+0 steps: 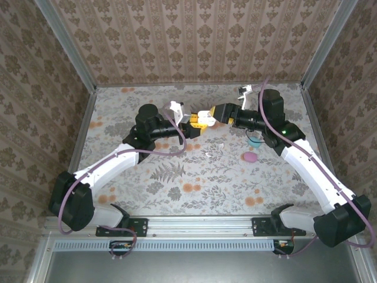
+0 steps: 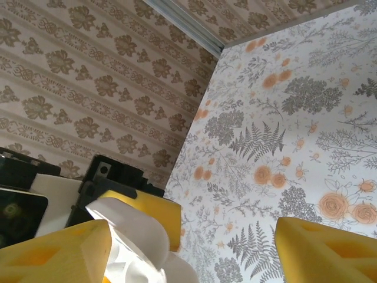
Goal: Insert the wireless bluetooth earbuds into the charging case
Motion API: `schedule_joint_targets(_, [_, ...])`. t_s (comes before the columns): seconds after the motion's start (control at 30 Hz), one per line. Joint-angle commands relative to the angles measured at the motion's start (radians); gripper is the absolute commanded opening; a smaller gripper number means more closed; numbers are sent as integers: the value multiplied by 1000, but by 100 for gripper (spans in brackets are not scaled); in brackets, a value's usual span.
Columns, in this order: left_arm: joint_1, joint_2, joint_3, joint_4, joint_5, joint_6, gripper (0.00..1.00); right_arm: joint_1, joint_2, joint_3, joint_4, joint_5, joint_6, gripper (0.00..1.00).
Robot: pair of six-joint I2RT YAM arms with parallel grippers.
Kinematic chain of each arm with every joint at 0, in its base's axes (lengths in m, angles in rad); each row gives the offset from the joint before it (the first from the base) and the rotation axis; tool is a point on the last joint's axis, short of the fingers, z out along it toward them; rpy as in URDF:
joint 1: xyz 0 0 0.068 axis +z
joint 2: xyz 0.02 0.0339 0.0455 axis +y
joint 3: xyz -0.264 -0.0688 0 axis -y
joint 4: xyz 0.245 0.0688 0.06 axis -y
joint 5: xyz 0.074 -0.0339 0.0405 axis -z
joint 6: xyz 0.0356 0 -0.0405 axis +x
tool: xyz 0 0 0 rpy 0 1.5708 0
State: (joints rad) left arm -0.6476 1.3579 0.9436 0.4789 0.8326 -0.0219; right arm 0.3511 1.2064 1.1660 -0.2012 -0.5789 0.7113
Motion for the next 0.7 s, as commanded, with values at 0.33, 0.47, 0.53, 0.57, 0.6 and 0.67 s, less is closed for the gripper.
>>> schedule_joint_targets(0.33, [34,-86,-109,44,-78,7,23,-159,96,25,-344,212,-261,53])
schedule_joint_targets(0.47, [40,-104,-118,31,-86,15,22,-141,364,164,-556,285,-337,46])
schedule_joint_targets(0.53, [42,-112,-118,22,-90,18,23,-102,473,230,-623,376,-335,45])
schedule_joint_targets(0.57, [42,-116,-120,19,-91,20,23,-83,525,264,-645,396,-333,45])
schedule_joint_targets(0.6, [42,-120,-121,18,-94,20,22,-64,581,301,-675,416,-331,46])
schedule_joint_targets(0.67, [43,-128,-126,18,-98,20,23,-24,671,368,-726,491,-322,46])
